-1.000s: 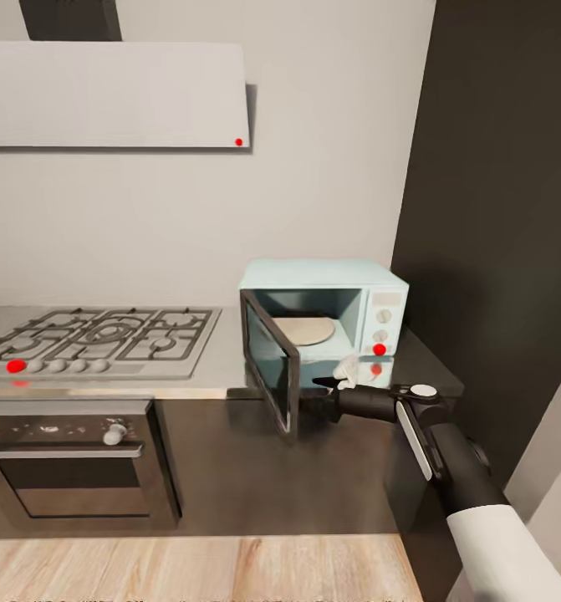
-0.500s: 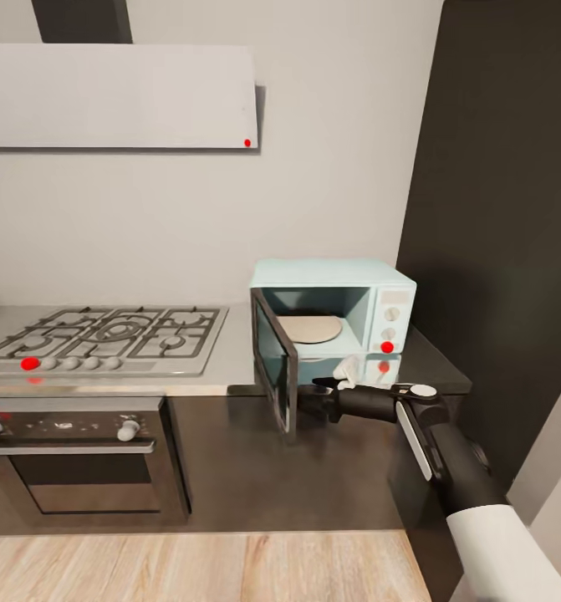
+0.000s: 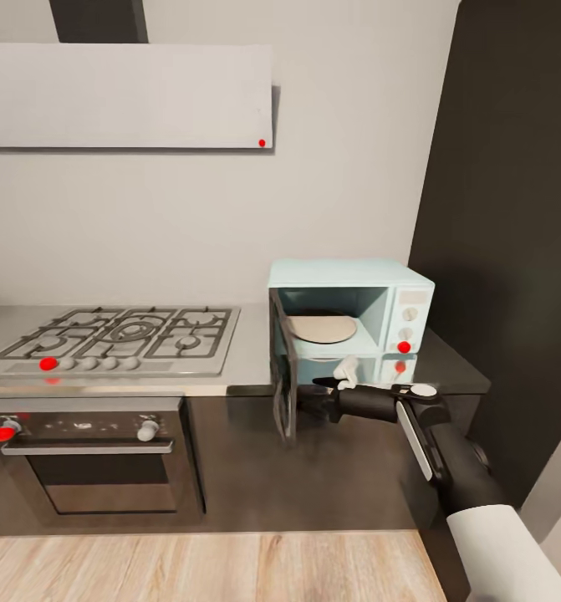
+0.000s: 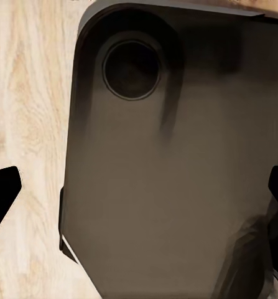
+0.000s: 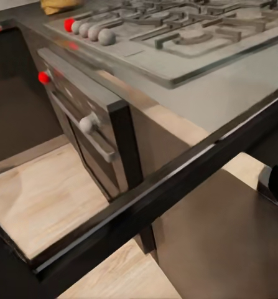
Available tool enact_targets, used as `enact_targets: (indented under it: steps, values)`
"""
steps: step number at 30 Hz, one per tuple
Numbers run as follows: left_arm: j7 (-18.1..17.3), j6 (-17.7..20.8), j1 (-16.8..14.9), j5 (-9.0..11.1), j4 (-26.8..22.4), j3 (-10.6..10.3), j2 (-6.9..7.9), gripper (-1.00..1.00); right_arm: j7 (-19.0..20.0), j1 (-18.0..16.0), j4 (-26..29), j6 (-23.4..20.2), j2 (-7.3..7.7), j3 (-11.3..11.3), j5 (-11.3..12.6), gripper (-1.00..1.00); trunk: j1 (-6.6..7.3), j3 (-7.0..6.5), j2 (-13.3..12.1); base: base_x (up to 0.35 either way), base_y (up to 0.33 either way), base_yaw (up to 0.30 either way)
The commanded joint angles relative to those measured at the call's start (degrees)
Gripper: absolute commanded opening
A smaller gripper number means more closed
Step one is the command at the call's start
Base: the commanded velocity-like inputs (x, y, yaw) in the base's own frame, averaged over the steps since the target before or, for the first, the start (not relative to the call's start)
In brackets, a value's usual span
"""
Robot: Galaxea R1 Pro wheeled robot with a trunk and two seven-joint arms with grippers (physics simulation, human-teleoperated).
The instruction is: In the kitchen, take the popcorn bag from the countertop, put it into the microwave, and heat it until the popcorn is cooked so the cooked popcorn ends up inside the bag.
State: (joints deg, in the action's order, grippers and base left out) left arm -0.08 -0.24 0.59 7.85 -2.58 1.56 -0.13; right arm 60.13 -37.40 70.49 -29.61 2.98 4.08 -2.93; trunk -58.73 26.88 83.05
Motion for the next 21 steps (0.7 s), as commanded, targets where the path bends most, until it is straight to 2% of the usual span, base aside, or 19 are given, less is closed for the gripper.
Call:
enact_targets:
  steps: [1, 11, 18, 21]
  values:
    - [-0.01, -0.03, 0.03, 0.41, -0.10, 0.11, 0.00, 1.00, 0.25, -0.04, 0.09, -0.35, 0.01, -0.02, -0.25, 1.00, 0.00, 0.05, 0.03, 0.000, 0.141, 0.000]
    - [-0.01, -0.03, 0.03, 0.41, -0.11, 0.11, 0.02, 1.00, 0.25, -0.04, 0.09, -0.36, -0.01, -0.03, -0.66, 1.00, 0.00, 0.05, 0.03, 0.000, 0.122, 0.000]
    - [-0.01, -0.03, 0.03, 0.41, -0.12, 0.11, 0.03, 1.00, 0.25, -0.04, 0.12, -0.36, 0.01, -0.04, -0.33, 1.00, 0.00, 0.05, 0.03, 0.000, 0.018, 0.000]
    - [-0.01, -0.03, 0.03, 0.41, -0.10, 0.11, 0.00, 1.00, 0.25, -0.04, 0.16, -0.36, 0.01, -0.04, -0.32, 1.00, 0.00, 0.05, 0.03, 0.000, 0.152, 0.000]
